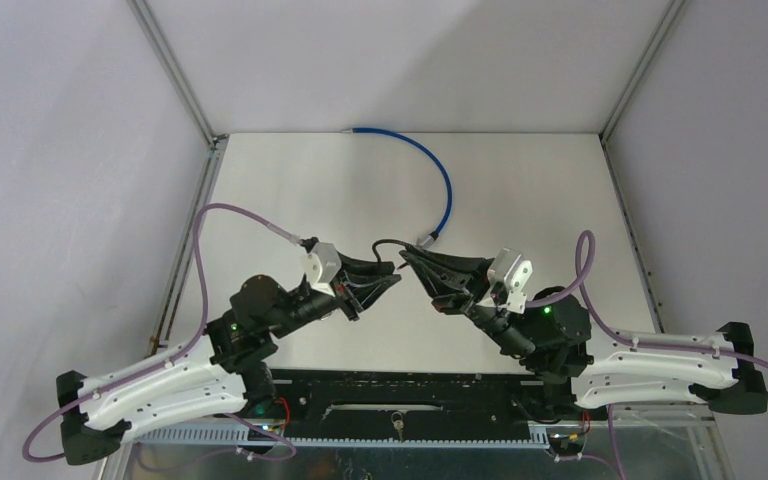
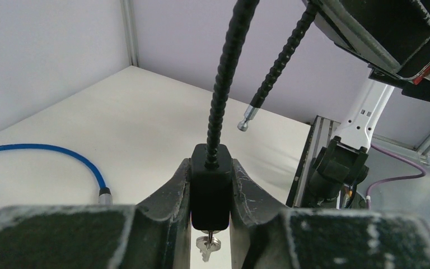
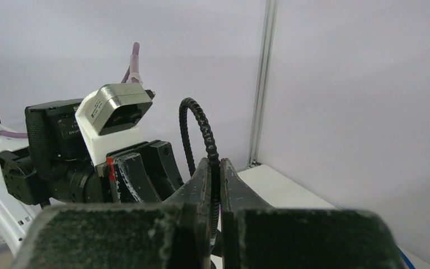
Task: Lock with the key
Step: Lock the lock.
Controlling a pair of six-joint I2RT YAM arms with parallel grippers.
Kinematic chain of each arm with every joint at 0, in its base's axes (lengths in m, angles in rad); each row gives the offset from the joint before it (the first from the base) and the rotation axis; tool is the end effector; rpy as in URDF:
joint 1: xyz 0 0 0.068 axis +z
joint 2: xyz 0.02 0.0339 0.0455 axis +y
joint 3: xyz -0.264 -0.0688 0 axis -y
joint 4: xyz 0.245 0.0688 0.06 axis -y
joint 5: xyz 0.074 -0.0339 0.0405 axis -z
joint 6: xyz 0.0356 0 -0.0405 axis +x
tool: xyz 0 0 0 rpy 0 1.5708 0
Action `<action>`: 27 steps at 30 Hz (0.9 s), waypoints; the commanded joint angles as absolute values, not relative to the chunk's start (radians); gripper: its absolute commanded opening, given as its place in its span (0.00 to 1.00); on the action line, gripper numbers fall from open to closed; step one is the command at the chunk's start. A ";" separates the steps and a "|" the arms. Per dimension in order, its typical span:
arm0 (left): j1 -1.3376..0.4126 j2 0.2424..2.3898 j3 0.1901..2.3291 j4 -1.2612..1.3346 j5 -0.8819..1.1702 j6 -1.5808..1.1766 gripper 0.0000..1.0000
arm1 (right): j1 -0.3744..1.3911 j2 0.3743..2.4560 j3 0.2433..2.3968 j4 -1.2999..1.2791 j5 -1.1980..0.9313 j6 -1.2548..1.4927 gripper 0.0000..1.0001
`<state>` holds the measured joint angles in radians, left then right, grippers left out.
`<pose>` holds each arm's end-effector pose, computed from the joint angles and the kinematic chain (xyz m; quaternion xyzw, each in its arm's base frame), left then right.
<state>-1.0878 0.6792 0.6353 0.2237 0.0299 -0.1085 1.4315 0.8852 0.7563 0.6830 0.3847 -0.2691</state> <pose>0.0779 -0.1509 0.3481 0.3115 0.5600 -0.4402 0.6290 0.0402 0.1908 0.4022 -0.2489 0.4407 0.3930 0.7677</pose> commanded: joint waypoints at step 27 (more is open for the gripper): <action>-1.086 0.668 0.707 0.123 0.222 0.209 0.00 | 1.440 0.869 0.796 0.728 0.182 -0.213 0.00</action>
